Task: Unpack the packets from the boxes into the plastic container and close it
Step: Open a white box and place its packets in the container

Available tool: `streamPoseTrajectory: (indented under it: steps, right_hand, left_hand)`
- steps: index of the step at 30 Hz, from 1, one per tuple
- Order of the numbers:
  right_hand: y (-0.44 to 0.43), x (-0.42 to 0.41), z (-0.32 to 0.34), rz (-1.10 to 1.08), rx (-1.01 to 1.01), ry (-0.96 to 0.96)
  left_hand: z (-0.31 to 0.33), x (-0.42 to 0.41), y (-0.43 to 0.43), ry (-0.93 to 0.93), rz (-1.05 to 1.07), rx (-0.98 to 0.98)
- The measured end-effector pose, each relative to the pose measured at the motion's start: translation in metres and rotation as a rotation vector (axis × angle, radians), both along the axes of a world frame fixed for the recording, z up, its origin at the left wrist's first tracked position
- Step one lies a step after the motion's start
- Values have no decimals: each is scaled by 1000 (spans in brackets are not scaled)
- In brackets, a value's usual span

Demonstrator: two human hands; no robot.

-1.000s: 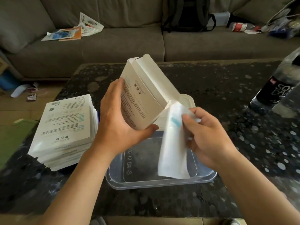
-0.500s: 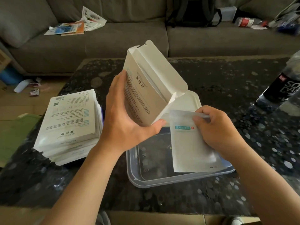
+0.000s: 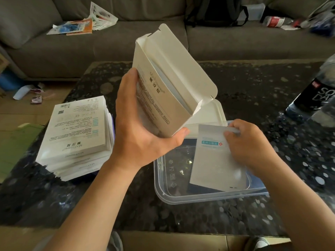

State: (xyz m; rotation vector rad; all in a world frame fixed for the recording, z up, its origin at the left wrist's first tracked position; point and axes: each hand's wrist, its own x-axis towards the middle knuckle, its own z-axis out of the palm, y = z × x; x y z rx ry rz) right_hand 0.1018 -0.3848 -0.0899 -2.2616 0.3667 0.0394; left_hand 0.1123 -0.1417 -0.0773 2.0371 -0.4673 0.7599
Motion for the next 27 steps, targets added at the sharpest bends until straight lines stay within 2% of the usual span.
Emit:
streamPoseTrajectory:
  steps: [3,7,10,13,15,22,27]
  right_hand:
    - [12,1,0,71,56,18]
    - [29,1,-2,216,66,26]
    - [33,-3,-3,359,-92,104]
    - [33,-10,-1,486,-448,104]
    - [33,-14,-2,525,-602,77]
    - [32,-18,-6,659,-695,163]
    - [35,-21,-11,765,-685,195]
  left_hand:
    - [-1,5,4,5,40,93]
    - [-1,6,3,12,33,97]
    - [3,3,4,-10,22,131]
    - [4,3,8,29,13,188]
    - [2,2,9,70,11,233]
    - [-7,3,7,224,-22,341]
    - [-14,6,9,205,-36,386]
